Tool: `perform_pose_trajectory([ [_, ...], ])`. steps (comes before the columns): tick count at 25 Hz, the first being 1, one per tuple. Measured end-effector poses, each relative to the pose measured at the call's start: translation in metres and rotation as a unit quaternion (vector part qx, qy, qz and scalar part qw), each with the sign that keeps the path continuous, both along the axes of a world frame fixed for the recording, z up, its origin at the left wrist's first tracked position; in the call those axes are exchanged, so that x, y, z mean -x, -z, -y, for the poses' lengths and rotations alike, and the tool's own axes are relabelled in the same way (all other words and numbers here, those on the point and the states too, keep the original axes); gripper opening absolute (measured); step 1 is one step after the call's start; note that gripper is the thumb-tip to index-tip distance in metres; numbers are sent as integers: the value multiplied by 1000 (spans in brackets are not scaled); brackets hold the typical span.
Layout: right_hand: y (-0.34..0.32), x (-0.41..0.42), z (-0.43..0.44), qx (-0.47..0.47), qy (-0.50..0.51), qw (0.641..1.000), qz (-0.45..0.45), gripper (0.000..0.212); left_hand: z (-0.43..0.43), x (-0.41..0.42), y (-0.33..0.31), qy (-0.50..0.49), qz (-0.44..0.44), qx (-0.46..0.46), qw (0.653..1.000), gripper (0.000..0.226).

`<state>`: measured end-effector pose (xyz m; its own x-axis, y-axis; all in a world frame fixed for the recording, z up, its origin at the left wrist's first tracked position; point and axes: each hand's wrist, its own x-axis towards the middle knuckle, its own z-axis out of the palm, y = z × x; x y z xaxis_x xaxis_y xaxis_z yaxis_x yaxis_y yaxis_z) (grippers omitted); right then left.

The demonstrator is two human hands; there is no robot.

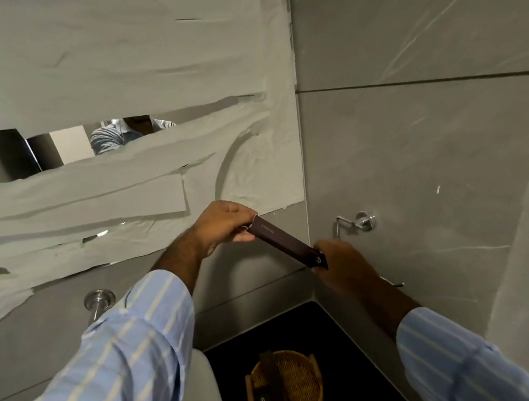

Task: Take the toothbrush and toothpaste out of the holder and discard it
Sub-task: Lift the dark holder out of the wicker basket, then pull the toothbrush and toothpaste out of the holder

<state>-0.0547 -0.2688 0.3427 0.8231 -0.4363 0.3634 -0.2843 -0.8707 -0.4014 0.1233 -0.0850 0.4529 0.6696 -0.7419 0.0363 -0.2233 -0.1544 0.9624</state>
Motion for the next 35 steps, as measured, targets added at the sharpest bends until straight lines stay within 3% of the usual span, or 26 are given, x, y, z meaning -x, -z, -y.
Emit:
perform_pose_trajectory([
  [4,7,1,5,8,-12,1000,-3,30,6,3,5,-52,91,-57,993,11],
  [9,19,-2,11,-16,-20,999,-28,34,8,3,25,-61,-4,-4,998,21],
  [11,25,-4,10,-76,3,997,-24,43,6,2,31,-64,-11,-15,998,21],
  [12,27,-4,7,-167,29,985,-19,50,6,2,35,-78,-11,-14,997,19],
  [13,28,-6,1,-314,52,948,-20,58,6,3,39,-101,-13,-4,995,19],
  [15,28,-12,-18,-624,32,780,-19,70,7,5,49,-154,-12,28,988,20],
  [16,27,-17,-26,-721,5,693,3,68,9,7,55,-170,-16,43,984,19],
  [17,26,-24,-33,-786,-19,617,40,63,10,10,61,-178,-25,55,982,18],
  [19,21,-38,-43,-848,-52,508,143,46,13,17,71,-184,-53,70,979,16],
  [20,19,-44,-46,-859,-62,470,192,39,12,19,75,-180,-72,78,978,15],
  [22,15,-53,-47,-865,-72,427,254,30,10,21,83,-151,-126,124,973,16],
  [25,13,-60,-43,-859,-79,429,266,22,6,20,95,-170,-162,189,954,22],
  [28,13,-67,-40,-844,-83,462,259,24,7,22,107,-320,26,92,943,16],
  [30,10,-71,-38,-816,-90,511,254,18,13,24,113,-337,45,76,937,14],
  [32,4,-74,-36,-765,-93,582,260,10,20,27,117,-304,-98,152,935,21],
  [35,-12,-76,-31,-644,-60,722,244,5,26,36,118,-247,-338,277,865,24],
])
